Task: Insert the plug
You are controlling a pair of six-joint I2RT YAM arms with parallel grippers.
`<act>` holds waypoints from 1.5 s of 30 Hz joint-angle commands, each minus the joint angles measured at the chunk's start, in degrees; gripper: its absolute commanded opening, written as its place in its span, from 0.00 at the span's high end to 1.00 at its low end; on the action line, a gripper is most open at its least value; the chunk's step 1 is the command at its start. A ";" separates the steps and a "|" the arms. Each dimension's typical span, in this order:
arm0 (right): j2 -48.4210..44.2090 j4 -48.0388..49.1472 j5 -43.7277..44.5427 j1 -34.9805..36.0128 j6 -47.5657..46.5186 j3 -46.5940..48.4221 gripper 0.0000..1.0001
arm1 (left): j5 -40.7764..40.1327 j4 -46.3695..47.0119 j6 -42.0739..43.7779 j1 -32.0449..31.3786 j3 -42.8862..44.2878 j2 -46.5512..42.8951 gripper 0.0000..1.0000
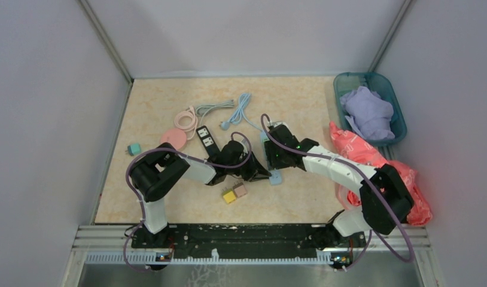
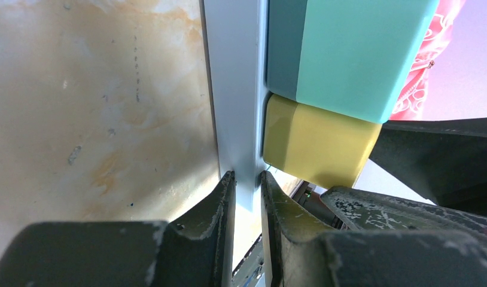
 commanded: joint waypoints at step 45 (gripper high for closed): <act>11.62 -1.27 0.91 0.51 -0.84 0.99 1.00 | -1.58 -5.49 2.10 -1.89 0.11 1.51 0.75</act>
